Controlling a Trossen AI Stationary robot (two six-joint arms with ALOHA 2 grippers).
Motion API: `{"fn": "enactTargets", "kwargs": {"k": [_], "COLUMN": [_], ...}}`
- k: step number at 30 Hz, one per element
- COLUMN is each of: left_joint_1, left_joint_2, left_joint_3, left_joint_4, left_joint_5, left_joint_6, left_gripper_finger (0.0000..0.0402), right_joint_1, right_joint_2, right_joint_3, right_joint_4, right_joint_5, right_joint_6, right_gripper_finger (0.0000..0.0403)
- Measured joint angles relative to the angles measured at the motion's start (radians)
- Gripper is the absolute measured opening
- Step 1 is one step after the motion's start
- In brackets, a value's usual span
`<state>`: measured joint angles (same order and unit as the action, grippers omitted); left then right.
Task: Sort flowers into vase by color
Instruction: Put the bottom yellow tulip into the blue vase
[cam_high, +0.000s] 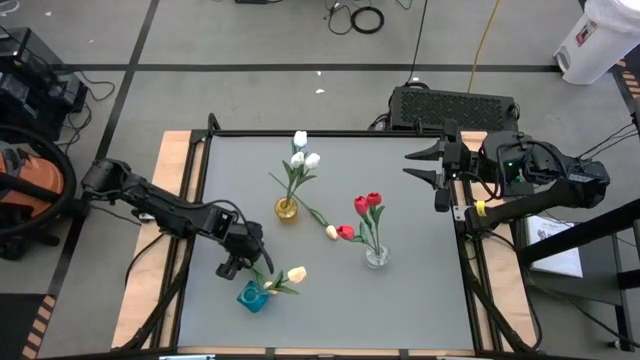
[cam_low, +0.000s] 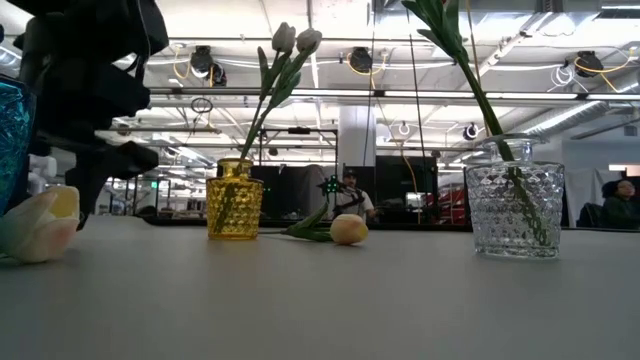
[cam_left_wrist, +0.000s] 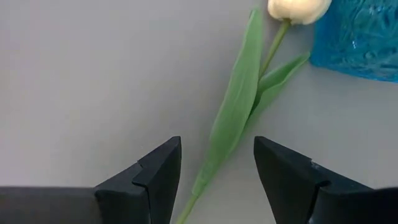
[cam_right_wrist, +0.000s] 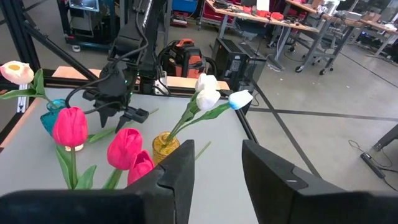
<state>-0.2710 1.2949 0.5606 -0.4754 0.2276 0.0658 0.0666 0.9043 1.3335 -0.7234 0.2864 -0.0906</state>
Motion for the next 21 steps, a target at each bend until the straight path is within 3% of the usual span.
{"fn": "enactTargets", "kwargs": {"k": [8, 15, 21], "left_joint_1": [0.000, -0.028, -0.065], "left_joint_2": [0.000, 0.000, 0.000], "left_joint_3": [0.000, 0.000, 0.000], "left_joint_4": [0.037, 0.040, 0.050], "left_joint_5": [0.000, 0.001, -0.080], "left_joint_6": [0.017, -0.057, -0.123], "left_gripper_finger": [0.0208, 0.0208, 0.0208], "right_joint_1": [0.000, 0.000, 0.000], "right_joint_2": [0.000, 0.000, 0.000], "right_joint_3": [0.000, 0.000, 0.000], "right_joint_4": [0.000, 0.000, 0.000], "right_joint_5": [0.000, 0.000, 0.000], "right_joint_6": [0.000, 0.000, 0.000], "right_gripper_finger": [0.0125, 0.0125, 0.0125]}}
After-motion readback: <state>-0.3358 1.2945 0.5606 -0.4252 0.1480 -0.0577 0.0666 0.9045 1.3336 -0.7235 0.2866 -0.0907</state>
